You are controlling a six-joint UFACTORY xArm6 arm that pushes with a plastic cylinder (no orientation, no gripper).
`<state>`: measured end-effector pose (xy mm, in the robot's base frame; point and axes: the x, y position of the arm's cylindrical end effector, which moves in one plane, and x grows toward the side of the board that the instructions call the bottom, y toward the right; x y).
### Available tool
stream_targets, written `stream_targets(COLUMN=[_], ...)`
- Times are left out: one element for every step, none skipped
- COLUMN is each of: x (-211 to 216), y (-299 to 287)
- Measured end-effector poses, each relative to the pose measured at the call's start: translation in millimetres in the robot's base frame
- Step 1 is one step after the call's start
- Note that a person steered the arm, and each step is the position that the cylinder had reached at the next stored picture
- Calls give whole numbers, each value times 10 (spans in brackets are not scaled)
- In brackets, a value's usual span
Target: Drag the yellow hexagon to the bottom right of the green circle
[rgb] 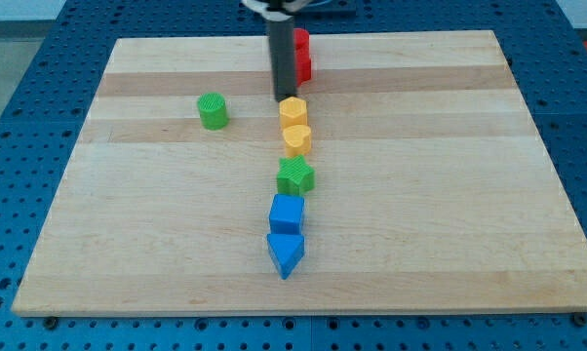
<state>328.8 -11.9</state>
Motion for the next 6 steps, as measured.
stream_targets(x=[143, 288, 341, 406, 507, 513], y=[445, 397, -54, -464, -640, -215])
